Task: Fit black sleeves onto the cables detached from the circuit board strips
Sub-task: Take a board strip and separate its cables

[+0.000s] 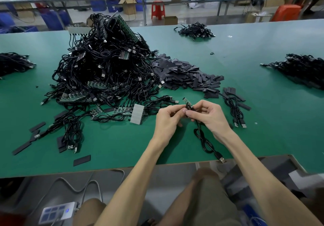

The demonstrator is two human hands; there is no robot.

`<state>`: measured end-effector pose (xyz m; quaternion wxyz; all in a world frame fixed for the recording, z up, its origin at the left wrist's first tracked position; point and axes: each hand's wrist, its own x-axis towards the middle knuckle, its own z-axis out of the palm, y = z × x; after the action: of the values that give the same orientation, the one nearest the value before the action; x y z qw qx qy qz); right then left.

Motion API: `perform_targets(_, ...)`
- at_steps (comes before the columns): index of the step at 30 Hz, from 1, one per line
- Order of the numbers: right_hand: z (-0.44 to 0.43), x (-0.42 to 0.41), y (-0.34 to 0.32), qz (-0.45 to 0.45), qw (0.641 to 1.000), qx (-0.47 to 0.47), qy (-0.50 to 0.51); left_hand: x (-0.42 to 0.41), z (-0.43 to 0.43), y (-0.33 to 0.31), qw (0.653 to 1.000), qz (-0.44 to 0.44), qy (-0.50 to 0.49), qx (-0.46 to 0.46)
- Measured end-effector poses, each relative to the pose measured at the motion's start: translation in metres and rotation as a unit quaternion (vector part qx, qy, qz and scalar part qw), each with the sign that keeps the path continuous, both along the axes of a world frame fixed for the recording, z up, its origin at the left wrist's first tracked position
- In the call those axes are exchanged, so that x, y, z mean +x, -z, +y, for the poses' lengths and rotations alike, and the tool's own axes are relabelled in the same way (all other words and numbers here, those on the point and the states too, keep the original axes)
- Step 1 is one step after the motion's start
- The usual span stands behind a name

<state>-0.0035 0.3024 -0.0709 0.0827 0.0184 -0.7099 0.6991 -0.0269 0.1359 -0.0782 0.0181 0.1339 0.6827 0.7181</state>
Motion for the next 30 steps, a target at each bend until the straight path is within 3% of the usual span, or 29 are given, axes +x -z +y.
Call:
perform_targets(12,0.0,0.001,-0.001,0.0,1.0,0.013,-0.005,0.003,-0.004,-0.006,0.996,-0.033,0.037,0.072)
perform_targets(21,0.0,0.0,0.0,-0.009,0.999,0.017,0.041,-0.002,-0.009,-0.005,0.981,-0.076,-0.034,0.175)
perform_targets(30,0.0,0.003,-0.004,-0.011,0.999,0.018,-0.024,-0.003,-0.012,-0.008,0.961,-0.134,-0.057,0.235)
